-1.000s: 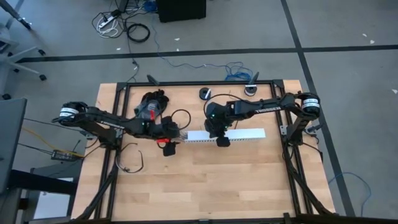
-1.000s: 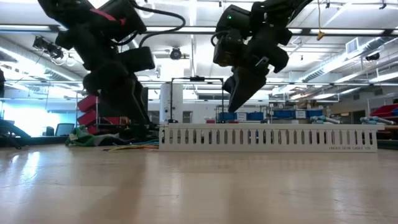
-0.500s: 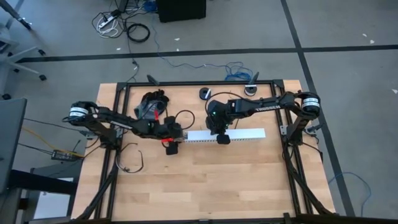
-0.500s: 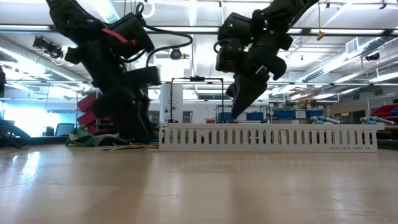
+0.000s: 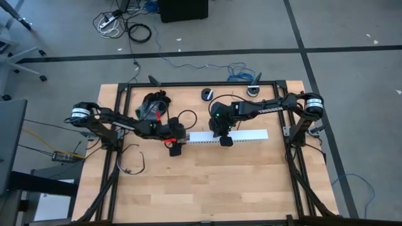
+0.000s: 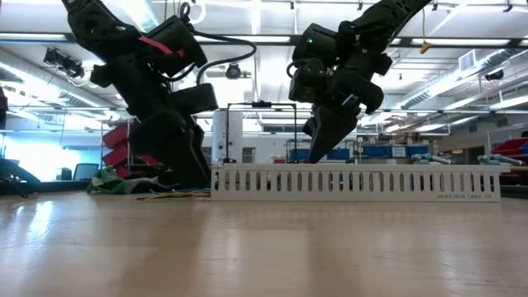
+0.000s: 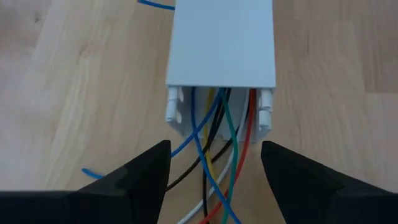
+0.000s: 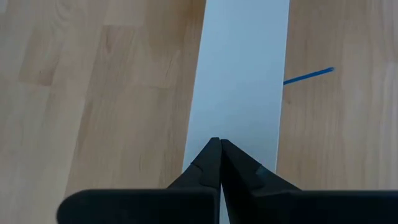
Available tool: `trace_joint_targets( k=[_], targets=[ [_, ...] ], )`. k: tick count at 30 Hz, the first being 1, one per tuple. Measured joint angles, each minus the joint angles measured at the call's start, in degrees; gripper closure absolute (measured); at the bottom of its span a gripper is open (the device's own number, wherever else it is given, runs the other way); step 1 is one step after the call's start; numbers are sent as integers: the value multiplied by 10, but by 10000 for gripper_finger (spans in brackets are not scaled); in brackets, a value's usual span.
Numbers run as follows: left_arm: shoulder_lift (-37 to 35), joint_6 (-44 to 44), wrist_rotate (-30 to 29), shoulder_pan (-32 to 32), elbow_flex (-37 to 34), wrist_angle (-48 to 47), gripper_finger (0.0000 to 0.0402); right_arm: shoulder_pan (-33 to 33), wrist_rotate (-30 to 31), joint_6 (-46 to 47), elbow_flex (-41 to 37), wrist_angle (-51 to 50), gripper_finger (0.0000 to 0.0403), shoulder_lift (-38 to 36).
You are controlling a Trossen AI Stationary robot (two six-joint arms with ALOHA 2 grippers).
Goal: Ziptie cables
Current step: Close the white cable duct
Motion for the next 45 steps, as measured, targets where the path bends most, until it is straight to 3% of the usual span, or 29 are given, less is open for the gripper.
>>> trace_joint_targets(
  k=[10,24,45],
  targets=[
    [25,-2,28,0,1,39,156,0,-2,4,-9,18,403,-1],
    [42,-3,29,0,1,55,140,0,-2,8,-10,23,403,-1],
    [76,-2,32,0,2,88,149,0,-21,8,-10,39,402,0]
  ],
)
